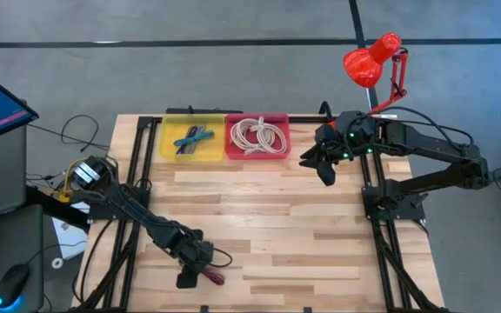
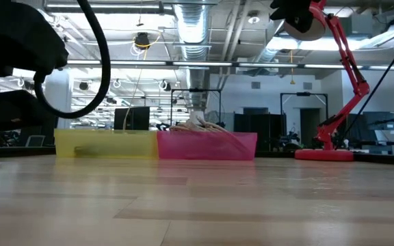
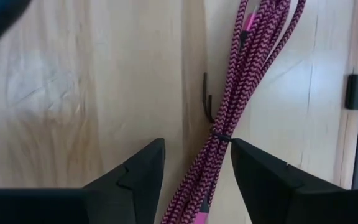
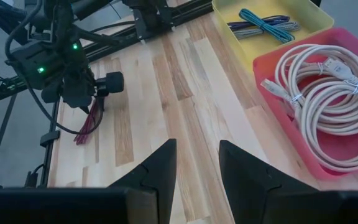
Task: Pick & Place USB Port
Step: Put the pink charger cable into the yellow bin
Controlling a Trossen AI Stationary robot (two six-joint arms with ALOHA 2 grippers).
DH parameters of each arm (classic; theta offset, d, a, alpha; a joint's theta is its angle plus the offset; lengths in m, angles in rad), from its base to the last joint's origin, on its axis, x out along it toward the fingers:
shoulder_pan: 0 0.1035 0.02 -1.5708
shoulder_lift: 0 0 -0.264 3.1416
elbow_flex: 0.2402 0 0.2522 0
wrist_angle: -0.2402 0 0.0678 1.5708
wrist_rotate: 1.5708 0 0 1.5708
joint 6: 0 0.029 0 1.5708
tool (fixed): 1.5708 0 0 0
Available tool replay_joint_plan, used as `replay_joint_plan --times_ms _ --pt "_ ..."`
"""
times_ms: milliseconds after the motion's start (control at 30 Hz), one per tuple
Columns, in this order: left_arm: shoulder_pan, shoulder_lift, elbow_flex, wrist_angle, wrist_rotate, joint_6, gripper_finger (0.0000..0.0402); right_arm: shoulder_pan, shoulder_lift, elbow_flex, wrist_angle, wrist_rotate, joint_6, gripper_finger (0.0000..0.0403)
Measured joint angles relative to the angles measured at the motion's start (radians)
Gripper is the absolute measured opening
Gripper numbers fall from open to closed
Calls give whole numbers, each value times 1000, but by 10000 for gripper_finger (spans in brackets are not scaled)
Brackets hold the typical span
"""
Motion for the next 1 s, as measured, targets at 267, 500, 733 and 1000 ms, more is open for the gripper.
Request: replay_joint_plan --times_ms 267,500,733,1000 --pt "0 0 -21 33 -23 -71 146 0 0 0 0 19 0 113" --pt "1 2 -24 32 -35 -76 85 -3 0 0 14 30 0 113" --pt "1 3 -24 53 -33 -150 17 -2 0 0 18 30 0 113" --pt "5 -14 -26 75 -43 -184 16 -2 0 0 15 30 0 113"
